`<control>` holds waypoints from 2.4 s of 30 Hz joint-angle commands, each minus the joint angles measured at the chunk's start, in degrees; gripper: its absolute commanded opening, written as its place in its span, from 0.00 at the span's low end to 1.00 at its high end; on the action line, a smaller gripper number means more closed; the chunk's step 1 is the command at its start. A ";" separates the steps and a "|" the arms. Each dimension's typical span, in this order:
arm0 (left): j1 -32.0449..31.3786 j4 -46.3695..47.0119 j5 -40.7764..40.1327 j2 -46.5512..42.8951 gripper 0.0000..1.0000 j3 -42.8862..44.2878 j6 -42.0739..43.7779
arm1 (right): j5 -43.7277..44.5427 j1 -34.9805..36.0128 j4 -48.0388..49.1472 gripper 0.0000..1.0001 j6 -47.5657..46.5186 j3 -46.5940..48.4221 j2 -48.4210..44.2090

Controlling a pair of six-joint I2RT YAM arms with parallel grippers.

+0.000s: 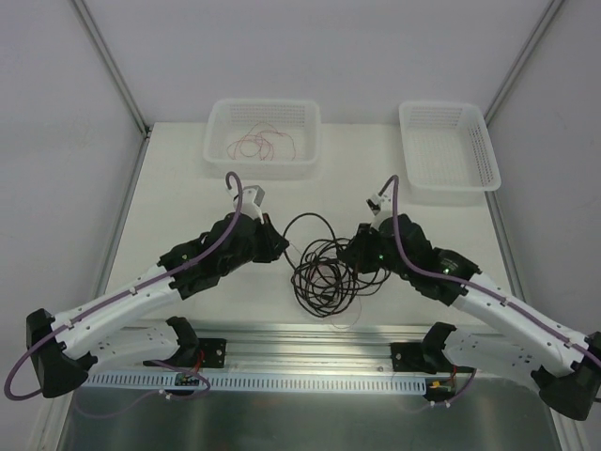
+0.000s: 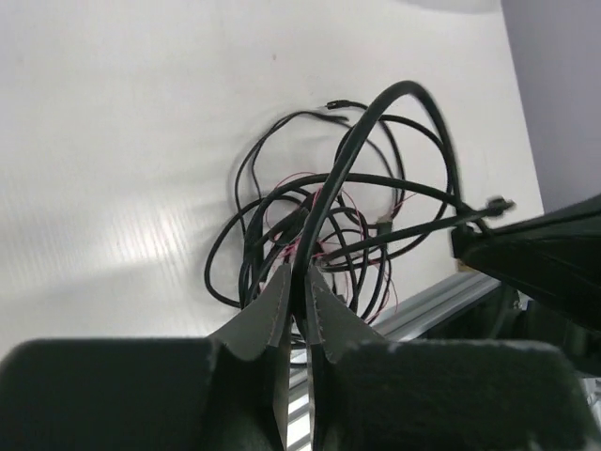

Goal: Untangle the cables

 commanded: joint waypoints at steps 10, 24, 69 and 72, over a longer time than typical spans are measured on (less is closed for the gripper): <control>0.59 2.69 5.17 -1.95 0.93 1.45 3.92 | 3.17 0.13 -19.52 0.01 -16.41 35.79 0.73; 0.50 8.76 19.87 -24.29 0.99 -17.44 4.45 | 10.45 -0.22 -18.31 0.10 -8.68 5.23 1.80; 0.85 5.68 2.20 -9.53 0.91 -27.82 -15.07 | 24.71 15.86 -1.01 0.34 19.45 13.56 40.03; 0.85 5.68 2.90 -9.61 0.91 -27.65 -14.98 | 24.62 15.86 0.32 0.25 19.01 13.82 41.08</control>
